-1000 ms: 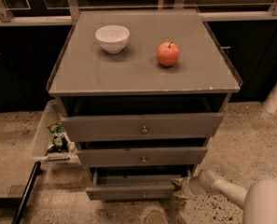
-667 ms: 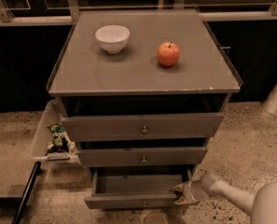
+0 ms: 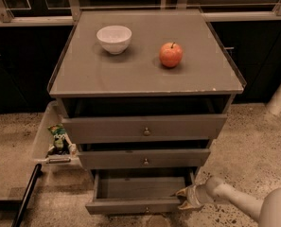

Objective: Open bottom drawer

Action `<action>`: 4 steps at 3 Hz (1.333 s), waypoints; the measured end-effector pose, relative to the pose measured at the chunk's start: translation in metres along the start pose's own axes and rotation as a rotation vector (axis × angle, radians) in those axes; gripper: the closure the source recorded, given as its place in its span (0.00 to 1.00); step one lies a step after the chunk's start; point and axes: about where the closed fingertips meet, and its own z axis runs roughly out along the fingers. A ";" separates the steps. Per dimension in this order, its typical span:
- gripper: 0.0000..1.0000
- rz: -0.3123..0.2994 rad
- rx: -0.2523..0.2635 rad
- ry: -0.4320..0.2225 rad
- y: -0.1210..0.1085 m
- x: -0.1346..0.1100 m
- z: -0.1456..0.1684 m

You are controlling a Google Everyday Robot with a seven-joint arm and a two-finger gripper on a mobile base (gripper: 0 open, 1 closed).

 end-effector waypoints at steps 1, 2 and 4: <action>0.49 0.000 0.000 0.000 0.000 0.000 0.000; 0.25 0.013 -0.015 -0.001 0.004 0.002 0.005; 0.00 0.064 -0.073 -0.008 0.028 0.012 0.023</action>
Offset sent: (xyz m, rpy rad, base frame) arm -0.0110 -0.0029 -0.0618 -0.0062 0.1392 -0.0290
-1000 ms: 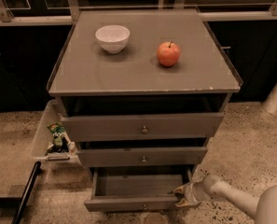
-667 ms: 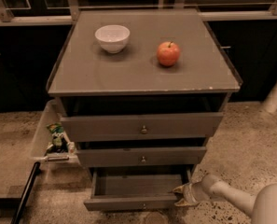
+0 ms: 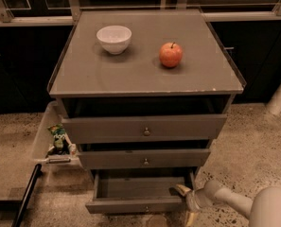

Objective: Open bottom drawer

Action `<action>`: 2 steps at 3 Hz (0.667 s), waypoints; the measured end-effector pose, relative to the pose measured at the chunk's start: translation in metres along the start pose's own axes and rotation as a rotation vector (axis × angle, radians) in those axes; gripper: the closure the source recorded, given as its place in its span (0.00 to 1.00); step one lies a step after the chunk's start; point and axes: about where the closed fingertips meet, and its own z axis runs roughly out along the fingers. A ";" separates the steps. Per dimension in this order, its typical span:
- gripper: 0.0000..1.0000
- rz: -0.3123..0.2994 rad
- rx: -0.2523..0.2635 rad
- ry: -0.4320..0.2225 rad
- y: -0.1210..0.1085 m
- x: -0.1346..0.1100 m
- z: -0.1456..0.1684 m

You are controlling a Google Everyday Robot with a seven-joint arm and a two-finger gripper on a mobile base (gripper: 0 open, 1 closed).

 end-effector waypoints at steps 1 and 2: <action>0.19 0.000 0.000 0.000 0.000 0.000 0.000; 0.42 0.000 -0.001 -0.001 0.001 0.000 0.000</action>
Offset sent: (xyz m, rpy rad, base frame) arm -0.0061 -0.0030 0.0027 -0.0004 0.0049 0.0080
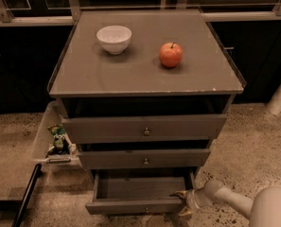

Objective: Open bottom drawer

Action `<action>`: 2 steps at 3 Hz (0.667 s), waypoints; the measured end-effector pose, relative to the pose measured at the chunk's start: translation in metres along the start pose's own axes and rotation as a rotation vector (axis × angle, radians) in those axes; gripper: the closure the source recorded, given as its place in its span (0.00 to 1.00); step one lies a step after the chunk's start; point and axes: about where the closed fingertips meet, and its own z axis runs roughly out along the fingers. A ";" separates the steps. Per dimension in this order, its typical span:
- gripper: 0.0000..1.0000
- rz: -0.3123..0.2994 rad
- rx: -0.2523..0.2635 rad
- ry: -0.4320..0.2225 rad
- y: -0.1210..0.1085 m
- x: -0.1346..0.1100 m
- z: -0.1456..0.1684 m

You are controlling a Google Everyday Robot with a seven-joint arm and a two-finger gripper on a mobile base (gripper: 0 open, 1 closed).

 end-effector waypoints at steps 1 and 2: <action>0.66 -0.004 -0.005 -0.012 0.005 -0.002 -0.003; 0.89 -0.007 -0.004 -0.019 0.012 -0.002 -0.010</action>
Offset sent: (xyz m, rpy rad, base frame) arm -0.0251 -0.0165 0.0189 0.0211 -0.0070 0.0117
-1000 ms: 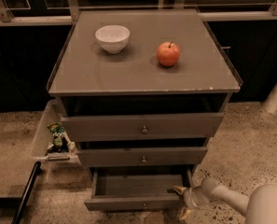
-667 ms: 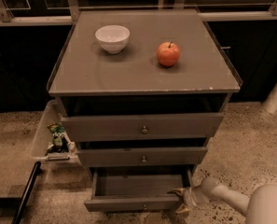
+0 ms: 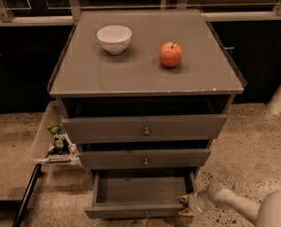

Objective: Open bottom drawer

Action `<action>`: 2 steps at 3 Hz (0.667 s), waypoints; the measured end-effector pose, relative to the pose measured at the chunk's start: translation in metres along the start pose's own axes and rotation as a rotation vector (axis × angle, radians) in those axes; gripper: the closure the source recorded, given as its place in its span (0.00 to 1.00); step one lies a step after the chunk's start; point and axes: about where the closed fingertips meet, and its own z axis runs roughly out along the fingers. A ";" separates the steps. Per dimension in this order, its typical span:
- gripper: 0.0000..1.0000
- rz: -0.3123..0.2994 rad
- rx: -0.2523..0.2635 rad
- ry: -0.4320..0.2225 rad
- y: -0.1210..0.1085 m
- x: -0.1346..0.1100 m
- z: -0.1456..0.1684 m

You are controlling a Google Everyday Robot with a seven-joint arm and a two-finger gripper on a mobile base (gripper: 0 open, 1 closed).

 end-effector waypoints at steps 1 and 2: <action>1.00 0.000 0.000 0.000 0.000 0.000 0.000; 1.00 0.002 0.003 0.000 0.005 0.001 -0.003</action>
Offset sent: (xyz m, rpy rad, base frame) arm -0.0732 -0.0546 0.0271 0.0076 -0.0190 -0.0351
